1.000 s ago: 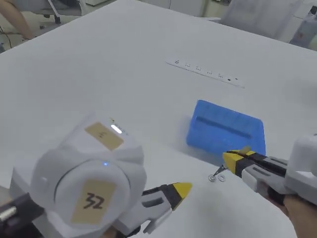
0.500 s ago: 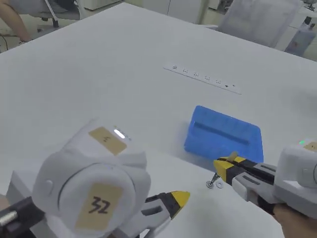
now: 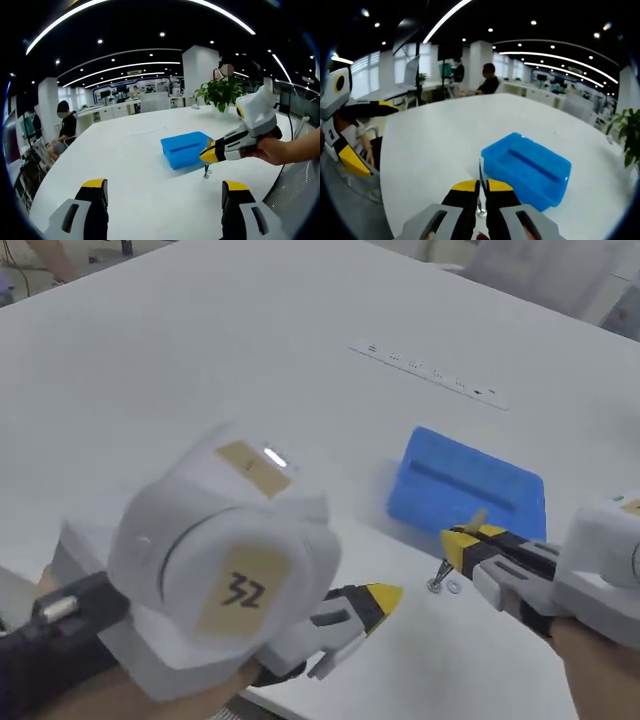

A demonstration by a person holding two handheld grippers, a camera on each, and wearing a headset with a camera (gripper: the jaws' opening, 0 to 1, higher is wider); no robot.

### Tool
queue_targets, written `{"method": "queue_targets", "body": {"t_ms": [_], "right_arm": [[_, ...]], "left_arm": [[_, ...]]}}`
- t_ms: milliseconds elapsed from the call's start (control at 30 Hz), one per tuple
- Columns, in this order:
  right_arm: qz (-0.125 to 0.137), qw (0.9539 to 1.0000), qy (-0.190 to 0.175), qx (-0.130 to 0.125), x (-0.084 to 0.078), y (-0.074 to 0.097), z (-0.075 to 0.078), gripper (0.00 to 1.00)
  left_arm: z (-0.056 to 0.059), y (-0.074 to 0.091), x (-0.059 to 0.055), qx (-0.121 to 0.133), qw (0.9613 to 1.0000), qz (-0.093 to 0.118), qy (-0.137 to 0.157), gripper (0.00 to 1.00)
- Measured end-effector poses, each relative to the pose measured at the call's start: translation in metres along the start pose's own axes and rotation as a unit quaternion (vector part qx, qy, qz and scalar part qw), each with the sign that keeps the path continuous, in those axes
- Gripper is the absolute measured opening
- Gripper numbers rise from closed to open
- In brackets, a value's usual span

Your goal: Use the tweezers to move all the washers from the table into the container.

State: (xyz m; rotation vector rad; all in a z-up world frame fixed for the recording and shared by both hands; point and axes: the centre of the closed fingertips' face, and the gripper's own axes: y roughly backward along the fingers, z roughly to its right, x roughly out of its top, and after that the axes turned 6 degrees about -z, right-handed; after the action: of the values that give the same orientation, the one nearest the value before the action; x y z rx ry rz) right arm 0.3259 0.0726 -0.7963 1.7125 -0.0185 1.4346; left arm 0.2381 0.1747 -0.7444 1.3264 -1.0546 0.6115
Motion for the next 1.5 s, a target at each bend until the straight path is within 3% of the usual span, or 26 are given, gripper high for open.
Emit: {"method": "queue_targets", "body": {"t_ms": [367, 767, 1500], "right_arm": [[0.007, 0.9992, -0.04, -0.002, -0.003, 0.005, 0.01, 0.02], [0.003, 0.9994, -0.035, -0.007, -0.005, 0.004, 0.011, 0.02], [-0.001, 0.9982, -0.06, -0.007, -0.003, 0.004, 0.018, 0.0]], "left_arm": [[-0.002, 0.001, -0.002, 0.005, 1.0, -0.002, -0.001, 0.96], [-0.003, 0.0, -0.002, 0.008, 1.0, -0.002, 0.0, 0.96], [-0.003, -0.001, -0.003, 0.008, 0.9999, -0.009, -0.002, 0.96]]}}
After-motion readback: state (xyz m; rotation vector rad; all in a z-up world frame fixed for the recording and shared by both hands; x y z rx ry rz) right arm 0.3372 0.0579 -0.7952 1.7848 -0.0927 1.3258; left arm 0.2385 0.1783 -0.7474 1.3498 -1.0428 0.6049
